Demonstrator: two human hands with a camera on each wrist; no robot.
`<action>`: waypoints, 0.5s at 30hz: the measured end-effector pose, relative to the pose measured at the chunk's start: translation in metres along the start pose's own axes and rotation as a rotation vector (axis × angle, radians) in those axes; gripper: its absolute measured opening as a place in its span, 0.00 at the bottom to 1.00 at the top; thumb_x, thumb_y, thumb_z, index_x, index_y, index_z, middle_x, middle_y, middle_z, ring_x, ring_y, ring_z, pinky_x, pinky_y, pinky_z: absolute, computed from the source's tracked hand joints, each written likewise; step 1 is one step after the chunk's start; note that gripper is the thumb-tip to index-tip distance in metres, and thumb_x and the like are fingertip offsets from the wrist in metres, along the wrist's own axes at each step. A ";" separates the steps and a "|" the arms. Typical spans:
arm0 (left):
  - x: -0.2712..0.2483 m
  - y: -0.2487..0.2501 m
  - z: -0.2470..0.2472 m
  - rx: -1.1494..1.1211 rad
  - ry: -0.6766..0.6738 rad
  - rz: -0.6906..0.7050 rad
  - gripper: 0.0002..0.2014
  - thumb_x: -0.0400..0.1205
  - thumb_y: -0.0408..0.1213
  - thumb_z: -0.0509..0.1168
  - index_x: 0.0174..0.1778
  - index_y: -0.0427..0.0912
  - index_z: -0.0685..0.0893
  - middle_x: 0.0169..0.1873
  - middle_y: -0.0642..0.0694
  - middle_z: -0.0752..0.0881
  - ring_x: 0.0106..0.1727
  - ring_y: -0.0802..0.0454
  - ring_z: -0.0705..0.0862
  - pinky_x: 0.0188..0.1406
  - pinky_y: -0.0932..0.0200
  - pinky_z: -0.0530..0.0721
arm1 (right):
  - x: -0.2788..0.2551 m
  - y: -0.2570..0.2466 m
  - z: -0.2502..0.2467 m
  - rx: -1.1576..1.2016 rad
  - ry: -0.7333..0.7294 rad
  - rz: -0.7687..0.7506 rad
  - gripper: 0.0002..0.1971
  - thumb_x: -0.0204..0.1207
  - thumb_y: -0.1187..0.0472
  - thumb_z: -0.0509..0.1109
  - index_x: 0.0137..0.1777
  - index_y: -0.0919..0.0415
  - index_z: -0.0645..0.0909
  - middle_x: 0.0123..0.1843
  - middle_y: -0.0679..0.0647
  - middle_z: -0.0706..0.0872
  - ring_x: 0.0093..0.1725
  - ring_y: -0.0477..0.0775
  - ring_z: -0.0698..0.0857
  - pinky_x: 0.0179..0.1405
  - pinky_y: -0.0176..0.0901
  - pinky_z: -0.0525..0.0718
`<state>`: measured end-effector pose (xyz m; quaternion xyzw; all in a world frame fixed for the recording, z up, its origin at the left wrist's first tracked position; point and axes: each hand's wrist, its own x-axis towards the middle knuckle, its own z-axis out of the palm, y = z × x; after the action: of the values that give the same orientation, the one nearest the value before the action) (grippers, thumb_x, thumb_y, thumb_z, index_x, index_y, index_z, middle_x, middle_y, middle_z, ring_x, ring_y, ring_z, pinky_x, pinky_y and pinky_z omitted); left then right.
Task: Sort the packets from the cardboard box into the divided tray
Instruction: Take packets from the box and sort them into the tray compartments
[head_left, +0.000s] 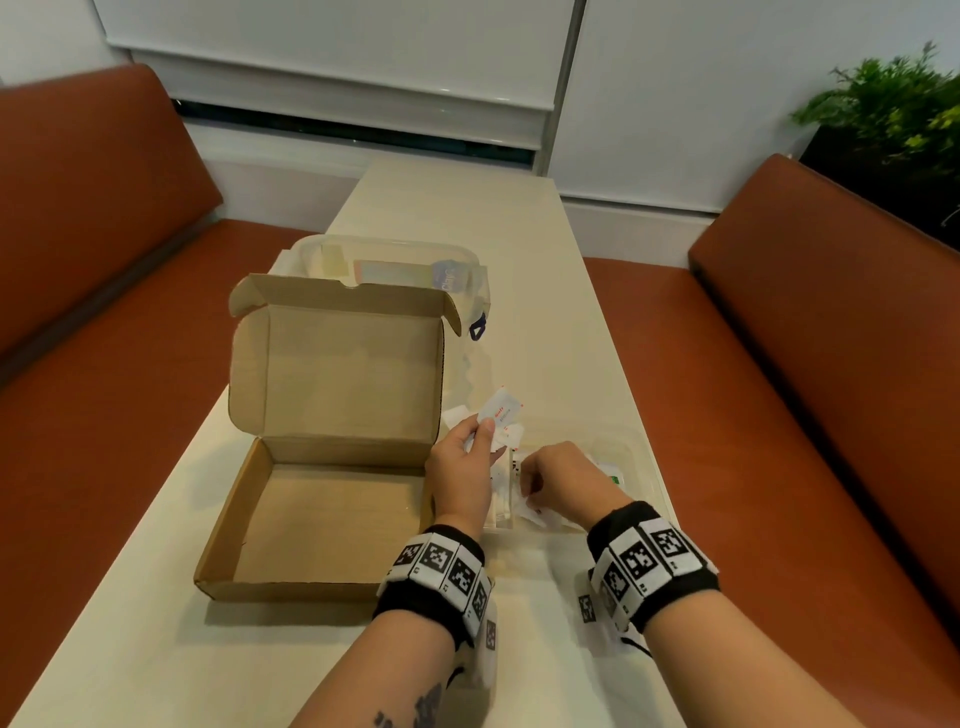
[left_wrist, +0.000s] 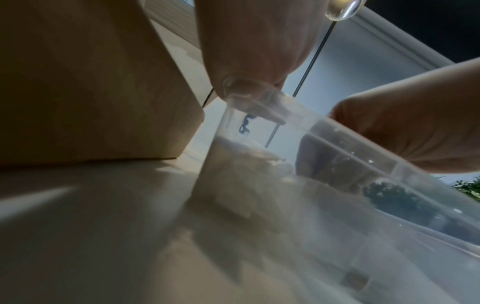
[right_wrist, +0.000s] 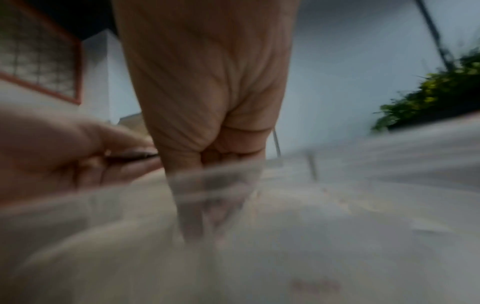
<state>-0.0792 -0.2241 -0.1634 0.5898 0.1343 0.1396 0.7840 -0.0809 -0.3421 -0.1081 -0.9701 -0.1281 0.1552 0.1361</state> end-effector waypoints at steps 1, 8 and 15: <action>-0.001 0.000 0.000 0.010 -0.009 0.001 0.13 0.83 0.34 0.66 0.61 0.32 0.85 0.52 0.41 0.89 0.49 0.56 0.89 0.49 0.57 0.89 | 0.002 -0.001 0.004 -0.027 0.002 -0.011 0.09 0.73 0.72 0.67 0.46 0.63 0.88 0.47 0.57 0.90 0.48 0.56 0.87 0.52 0.38 0.83; -0.002 0.002 -0.002 0.069 -0.049 -0.007 0.10 0.83 0.36 0.65 0.57 0.37 0.87 0.48 0.45 0.90 0.51 0.50 0.89 0.53 0.50 0.88 | -0.003 0.005 0.020 -0.184 0.233 -0.110 0.05 0.70 0.69 0.68 0.41 0.59 0.82 0.42 0.55 0.83 0.41 0.54 0.73 0.39 0.40 0.67; -0.004 0.004 -0.001 0.091 -0.063 -0.013 0.06 0.83 0.35 0.65 0.52 0.41 0.86 0.47 0.46 0.88 0.45 0.58 0.89 0.45 0.59 0.89 | -0.005 0.015 0.025 -0.337 0.261 -0.075 0.08 0.77 0.60 0.64 0.47 0.55 0.85 0.47 0.53 0.84 0.51 0.56 0.76 0.45 0.43 0.71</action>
<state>-0.0835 -0.2240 -0.1595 0.6280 0.1195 0.1095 0.7611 -0.0906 -0.3518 -0.1346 -0.9855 -0.1694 -0.0007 -0.0068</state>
